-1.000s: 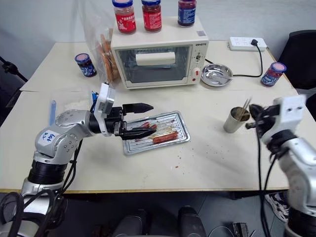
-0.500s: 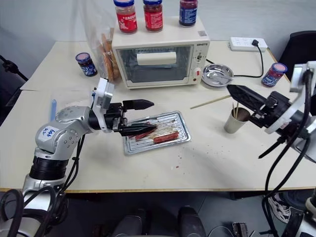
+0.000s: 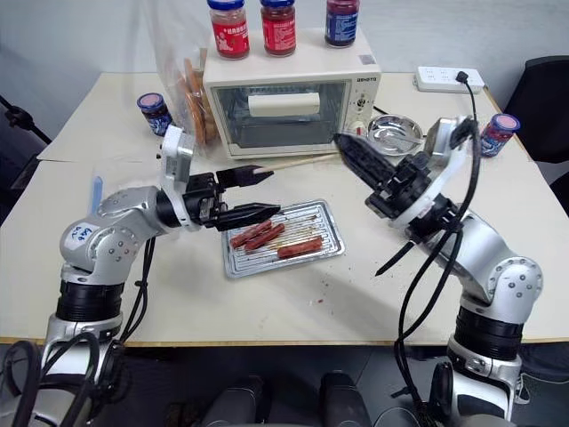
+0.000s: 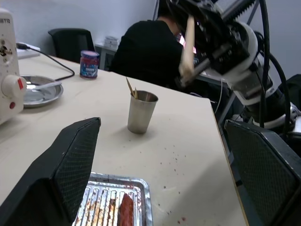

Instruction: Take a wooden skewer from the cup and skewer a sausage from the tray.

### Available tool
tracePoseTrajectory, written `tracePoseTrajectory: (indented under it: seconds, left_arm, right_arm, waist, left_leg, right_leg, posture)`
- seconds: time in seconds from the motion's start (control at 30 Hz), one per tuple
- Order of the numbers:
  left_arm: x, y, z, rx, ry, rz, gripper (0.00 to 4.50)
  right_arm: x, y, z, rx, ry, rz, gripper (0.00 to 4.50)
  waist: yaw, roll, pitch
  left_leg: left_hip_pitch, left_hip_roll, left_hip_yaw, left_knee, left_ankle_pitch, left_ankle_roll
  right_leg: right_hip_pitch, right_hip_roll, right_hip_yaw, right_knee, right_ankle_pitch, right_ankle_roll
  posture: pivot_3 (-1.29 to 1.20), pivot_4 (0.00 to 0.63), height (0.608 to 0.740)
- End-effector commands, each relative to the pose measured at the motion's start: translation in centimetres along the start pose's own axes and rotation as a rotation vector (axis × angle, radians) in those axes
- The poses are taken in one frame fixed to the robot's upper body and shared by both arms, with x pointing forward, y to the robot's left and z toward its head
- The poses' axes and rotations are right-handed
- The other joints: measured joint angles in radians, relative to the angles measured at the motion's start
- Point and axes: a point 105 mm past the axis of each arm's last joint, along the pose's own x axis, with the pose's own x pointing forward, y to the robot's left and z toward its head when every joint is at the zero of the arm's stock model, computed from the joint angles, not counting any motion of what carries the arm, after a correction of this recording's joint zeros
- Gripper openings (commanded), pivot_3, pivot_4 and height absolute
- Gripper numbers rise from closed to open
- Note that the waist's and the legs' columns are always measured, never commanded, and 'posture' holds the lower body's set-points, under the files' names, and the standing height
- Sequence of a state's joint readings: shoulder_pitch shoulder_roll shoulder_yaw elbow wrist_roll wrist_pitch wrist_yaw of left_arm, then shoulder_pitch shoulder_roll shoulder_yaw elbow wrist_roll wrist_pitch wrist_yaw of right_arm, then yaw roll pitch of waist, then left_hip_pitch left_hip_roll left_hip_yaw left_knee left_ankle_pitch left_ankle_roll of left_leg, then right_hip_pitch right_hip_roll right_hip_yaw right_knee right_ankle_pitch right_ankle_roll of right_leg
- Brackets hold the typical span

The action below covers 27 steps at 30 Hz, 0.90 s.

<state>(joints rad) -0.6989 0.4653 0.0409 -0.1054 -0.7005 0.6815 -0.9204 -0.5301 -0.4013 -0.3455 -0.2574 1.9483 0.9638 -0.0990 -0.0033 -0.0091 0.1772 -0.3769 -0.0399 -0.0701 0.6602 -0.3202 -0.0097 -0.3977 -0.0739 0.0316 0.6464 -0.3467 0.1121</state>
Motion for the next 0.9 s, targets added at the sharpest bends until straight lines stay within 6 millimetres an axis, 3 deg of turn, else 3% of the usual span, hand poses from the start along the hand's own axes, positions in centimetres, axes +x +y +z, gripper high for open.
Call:
tracePoseTrajectory:
  seconds: [0.03, 0.1, 0.4, 0.83, 0.9]
  left_arm:
    - [0.3, -0.8, 1.6, 0.045, -0.046, -0.029, 4.31]
    - [0.2, -1.2, 1.9, 0.039, -0.058, -0.053, 4.03]
    - [0.3, -2.1, 2.4, 0.055, -0.053, -0.086, 1.90]
    - [0.8, -1.8, 2.2, 0.065, -0.077, -0.048, 1.90]
    - [0.8, -1.8, 2.2, 0.064, -0.081, -0.049, 1.54]
  right_arm:
    - [-0.1, 0.7, -1.1, 0.004, 0.042, 0.041, 0.00]
    - [-0.2, 0.4, -1.3, 0.016, 0.046, 0.028, 0.00]
    - [0.0, 0.0, -1.2, 0.038, 0.022, 0.017, 0.00]
    - [0.5, 0.2, -0.6, 0.054, -0.041, 0.010, 0.00]
    - [0.5, 0.2, -0.7, 0.051, -0.035, 0.009, 0.00]
  waist:
    - [-0.001, 0.000, 0.000]
    - [-0.003, 0.000, 0.000]
    - [-0.003, 0.000, 0.000]
    - [-0.003, 0.000, 0.000]
    - [-0.003, 0.000, 0.000]
  left_leg:
    - [0.000, 0.000, 0.000, 0.000, 0.000, 0.000]
    - [0.000, 0.000, 0.000, 0.000, 0.000, 0.000]
    - [0.000, 0.000, 0.000, 0.000, 0.000, 0.000]
    - [0.000, 0.000, 0.000, -0.001, 0.000, 0.000]
    - [0.000, 0.000, 0.000, -0.001, 0.000, 0.000]
  right_leg:
    - [0.000, 0.000, 0.000, 0.000, 0.000, 0.000]
    - [0.000, 0.000, 0.000, 0.000, 0.000, 0.000]
    - [0.000, 0.000, 0.000, 0.000, 0.000, 0.000]
    - [-0.001, 0.000, 0.000, 0.000, 0.000, 0.000]
    - [-0.001, 0.000, 0.000, 0.000, 0.000, 0.000]
  posture:
    - [0.00, 0.150, 0.740]
    - [0.00, 0.150, 0.740]
    - [0.00, 0.150, 0.740]
    - [0.00, 0.150, 0.740]
    - [0.00, 0.150, 0.740]
